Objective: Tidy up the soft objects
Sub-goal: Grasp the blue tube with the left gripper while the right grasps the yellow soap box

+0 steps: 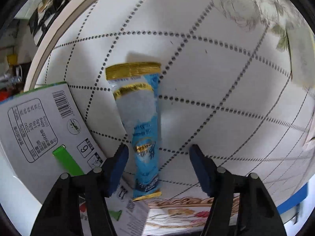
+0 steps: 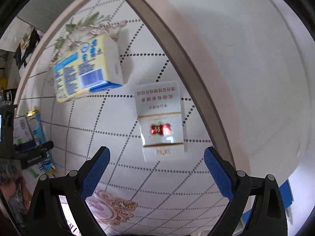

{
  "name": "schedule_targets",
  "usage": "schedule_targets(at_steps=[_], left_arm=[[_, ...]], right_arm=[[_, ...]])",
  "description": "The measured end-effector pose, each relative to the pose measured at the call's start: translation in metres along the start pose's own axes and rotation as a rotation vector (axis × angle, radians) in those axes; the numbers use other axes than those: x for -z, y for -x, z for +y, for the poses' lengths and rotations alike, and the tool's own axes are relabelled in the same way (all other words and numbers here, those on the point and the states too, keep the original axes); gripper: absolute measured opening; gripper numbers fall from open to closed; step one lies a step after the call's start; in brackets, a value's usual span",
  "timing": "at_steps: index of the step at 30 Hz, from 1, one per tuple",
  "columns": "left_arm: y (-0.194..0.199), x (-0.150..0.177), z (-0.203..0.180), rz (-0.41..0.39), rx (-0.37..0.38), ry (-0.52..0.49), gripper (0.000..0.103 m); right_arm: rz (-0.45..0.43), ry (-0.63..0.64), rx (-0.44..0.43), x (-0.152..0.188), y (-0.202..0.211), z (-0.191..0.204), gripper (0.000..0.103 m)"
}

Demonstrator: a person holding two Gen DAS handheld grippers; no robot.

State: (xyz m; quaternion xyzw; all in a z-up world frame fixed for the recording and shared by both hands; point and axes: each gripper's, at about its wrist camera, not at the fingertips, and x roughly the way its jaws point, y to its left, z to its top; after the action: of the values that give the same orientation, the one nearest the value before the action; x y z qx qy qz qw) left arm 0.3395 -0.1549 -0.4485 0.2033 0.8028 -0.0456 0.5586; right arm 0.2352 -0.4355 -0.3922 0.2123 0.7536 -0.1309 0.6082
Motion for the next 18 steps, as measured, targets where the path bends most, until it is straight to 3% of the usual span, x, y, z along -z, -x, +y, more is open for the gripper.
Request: schedule_targets(at_steps=[3,5,8,10,12,16,18], left_arm=[[0.001,0.0,0.008,-0.005,0.099,0.054,0.044],[0.003,0.0,0.011,-0.019,0.111,0.07,0.029],[0.005,0.0,0.016,-0.024,0.181,0.093,0.024],[0.005,-0.001,0.016,-0.027,0.218,0.104,0.024],[0.006,-0.004,0.015,-0.03,0.215,0.105,0.024],[0.006,-0.001,0.015,-0.043,0.228,0.099,0.025],[0.01,-0.004,0.016,-0.033,0.274,0.114,0.026]], right_arm=[[0.018,-0.006,-0.003,-0.007,-0.012,0.004,0.098],[0.003,0.007,-0.026,-0.009,-0.01,0.01,0.098],[-0.045,0.135,-0.03,-0.014,0.008,0.034,0.098],[-0.084,0.292,0.027,-0.018,0.02,0.061,0.098],[-0.115,0.46,0.139,-0.024,0.027,0.094,0.098],[-0.118,0.81,0.377,-0.035,0.008,0.148,0.098],[-0.083,0.907,0.442,-0.04,-0.007,0.162,0.098]])
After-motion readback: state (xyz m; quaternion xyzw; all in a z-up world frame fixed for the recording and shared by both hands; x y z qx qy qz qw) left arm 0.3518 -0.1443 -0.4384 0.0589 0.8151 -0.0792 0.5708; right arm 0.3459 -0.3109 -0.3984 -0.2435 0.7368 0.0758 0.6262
